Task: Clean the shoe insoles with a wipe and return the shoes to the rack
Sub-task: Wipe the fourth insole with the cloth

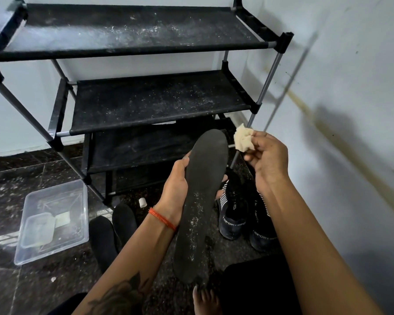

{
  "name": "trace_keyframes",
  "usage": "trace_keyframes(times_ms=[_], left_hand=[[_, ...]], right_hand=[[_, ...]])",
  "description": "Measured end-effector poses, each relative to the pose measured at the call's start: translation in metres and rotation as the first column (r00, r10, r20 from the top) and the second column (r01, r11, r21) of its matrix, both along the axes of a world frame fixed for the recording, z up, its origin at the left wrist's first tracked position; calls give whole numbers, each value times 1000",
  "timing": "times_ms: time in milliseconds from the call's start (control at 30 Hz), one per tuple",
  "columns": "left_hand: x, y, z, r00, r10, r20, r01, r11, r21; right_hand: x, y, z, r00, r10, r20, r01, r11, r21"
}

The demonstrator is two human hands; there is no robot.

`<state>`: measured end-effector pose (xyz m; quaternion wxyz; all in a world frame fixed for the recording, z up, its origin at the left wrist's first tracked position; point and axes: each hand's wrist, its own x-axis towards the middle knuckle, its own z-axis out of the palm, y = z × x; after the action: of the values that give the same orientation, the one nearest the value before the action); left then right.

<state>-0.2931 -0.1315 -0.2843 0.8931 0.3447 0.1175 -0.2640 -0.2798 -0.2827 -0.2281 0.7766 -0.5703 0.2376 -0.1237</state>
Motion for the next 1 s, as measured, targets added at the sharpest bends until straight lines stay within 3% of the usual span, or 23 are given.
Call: trace_keyframes(times_ms=[67,167,267,333,433,533,600,700,800,900,1000], left_hand=[[1,0,0,1000,1,-1,-1,1000,-9],[2,0,-2,1000,22,-3,-22,1000,-11],[8,3,-13,997,77,5,-77,995,58],[11,5,-21,996,85,28,-88,988,127],[12,7,-21,995,80,66,-91,978,187],[13,10,-21,995,72,68,-83,981,176],[13,9,-20,998,69,16,-70,990,120],[13,8,-19,998,59,-38,-58,998,13],[13,10,-18,996,53,-71,-53,999,6],[13,10,-17,994,84,-75,-78,993,84],[11,9,-13,993,78,-91,-72,995,68]], right_hand=[[0,-1,-4,999,5,-34,-7,997,-74],[-2,7,-7,986,149,-72,-164,947,-278],[-8,14,-8,947,297,-123,-313,765,-563],[-11,20,-9,909,392,-142,-383,652,-655],[-13,27,-10,842,508,-182,-498,600,-626],[-14,28,-5,732,648,-210,-660,599,-453],[-11,26,-3,781,613,-117,-617,731,-292],[-3,14,-3,939,336,-72,-343,928,-147],[-1,7,-7,952,233,-199,-266,951,-160],[-2,11,-8,904,301,-304,-359,920,-155],[-4,16,-6,871,349,-345,-418,896,-150]])
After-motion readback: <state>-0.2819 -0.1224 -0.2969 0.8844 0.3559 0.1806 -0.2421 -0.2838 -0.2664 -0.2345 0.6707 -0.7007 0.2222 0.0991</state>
